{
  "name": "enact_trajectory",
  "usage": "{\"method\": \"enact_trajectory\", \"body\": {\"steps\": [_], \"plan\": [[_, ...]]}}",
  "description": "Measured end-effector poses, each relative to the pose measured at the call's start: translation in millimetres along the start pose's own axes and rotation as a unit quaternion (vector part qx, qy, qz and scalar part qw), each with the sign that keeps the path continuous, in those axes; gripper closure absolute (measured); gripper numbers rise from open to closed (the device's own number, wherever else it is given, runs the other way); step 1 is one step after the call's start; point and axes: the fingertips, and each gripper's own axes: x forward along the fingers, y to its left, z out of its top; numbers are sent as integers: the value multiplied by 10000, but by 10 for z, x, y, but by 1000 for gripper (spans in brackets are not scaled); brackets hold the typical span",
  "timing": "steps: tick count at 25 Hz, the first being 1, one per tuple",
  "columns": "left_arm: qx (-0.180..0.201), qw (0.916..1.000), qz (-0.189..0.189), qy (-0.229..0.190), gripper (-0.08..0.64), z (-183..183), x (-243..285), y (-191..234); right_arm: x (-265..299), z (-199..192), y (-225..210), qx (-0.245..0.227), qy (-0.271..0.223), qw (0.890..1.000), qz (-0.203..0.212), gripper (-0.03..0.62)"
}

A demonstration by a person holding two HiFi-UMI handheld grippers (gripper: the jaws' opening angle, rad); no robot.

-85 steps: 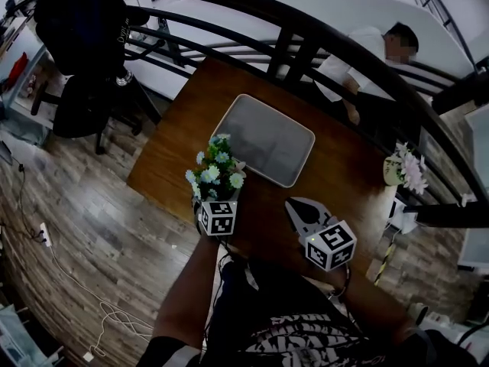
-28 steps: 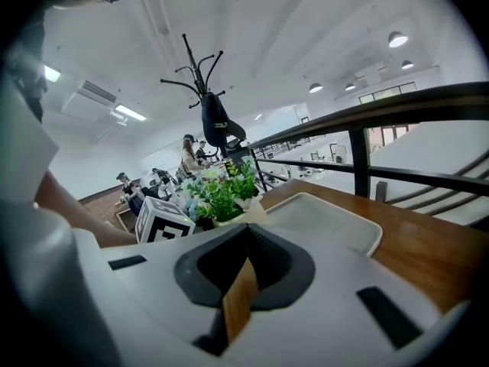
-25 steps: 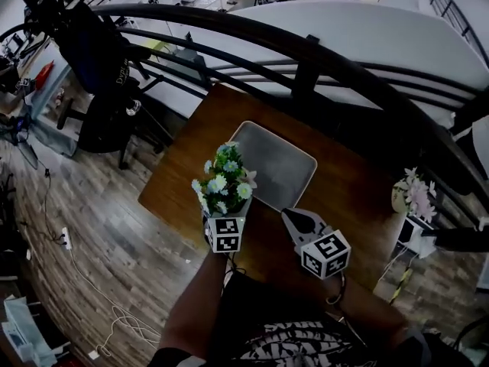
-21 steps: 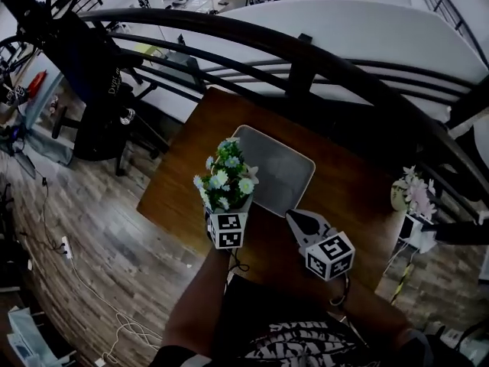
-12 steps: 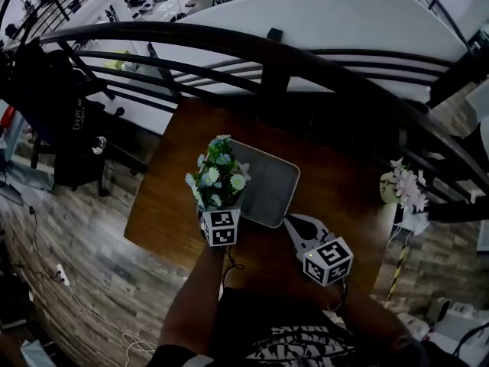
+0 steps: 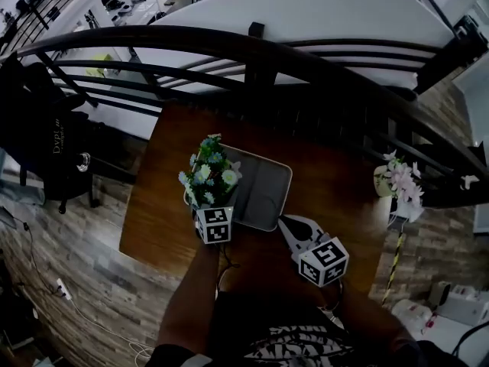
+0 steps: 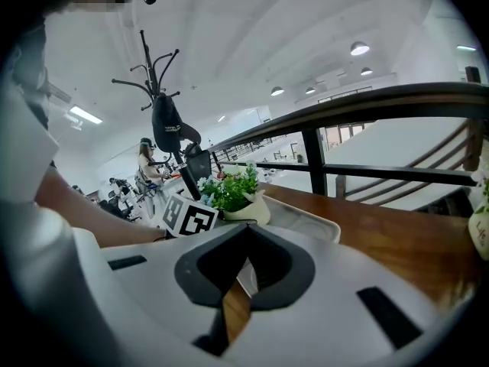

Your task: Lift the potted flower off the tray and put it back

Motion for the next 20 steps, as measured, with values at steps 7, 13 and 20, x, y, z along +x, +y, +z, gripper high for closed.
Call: {"method": "enact_trajectory", "body": {"steps": [7,13,20], "plan": [[257,9995,90,159,88,-84,61,-42,-105,-23,-101,93,-51,9998,-187,594],[190,9996,8,210,87,-65,67,-33,-167,9,-143,182,-82,9994,-269,594],[-160,9992,127,331,87,-265,-189,-146,-374,29,-133,44,-222,9997,-78,594]]}}
